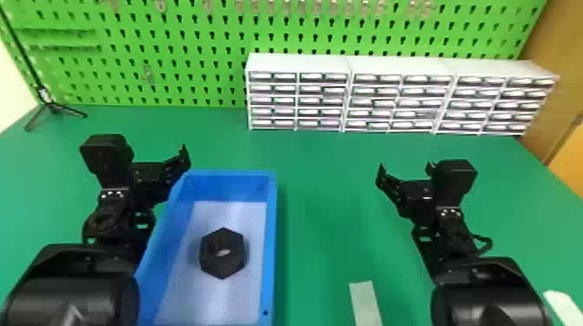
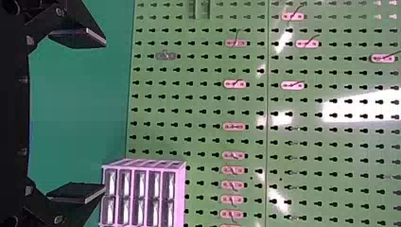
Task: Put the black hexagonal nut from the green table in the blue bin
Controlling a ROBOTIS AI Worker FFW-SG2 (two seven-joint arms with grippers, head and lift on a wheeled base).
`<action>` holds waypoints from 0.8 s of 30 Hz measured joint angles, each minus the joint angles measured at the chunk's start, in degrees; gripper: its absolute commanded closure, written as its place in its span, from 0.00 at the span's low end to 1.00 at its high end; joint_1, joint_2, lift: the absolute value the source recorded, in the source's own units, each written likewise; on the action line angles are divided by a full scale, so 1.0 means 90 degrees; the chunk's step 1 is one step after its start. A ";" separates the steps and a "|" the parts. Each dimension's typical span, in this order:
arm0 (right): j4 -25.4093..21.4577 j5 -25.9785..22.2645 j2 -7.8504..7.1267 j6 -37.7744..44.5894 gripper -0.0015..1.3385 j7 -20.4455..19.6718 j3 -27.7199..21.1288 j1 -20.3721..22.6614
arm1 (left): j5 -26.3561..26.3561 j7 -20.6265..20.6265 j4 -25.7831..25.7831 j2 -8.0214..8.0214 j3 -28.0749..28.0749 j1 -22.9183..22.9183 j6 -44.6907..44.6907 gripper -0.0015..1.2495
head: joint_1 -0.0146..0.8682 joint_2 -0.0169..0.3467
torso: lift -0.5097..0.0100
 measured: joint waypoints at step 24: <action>-0.0001 -0.0033 0.0003 0.0053 0.17 0.0000 0.0015 -0.0002 | 0.0018 0.0000 -0.0001 0.0000 0.0018 0.0025 -0.0019 0.16 | 0.79 0.12 | 0.80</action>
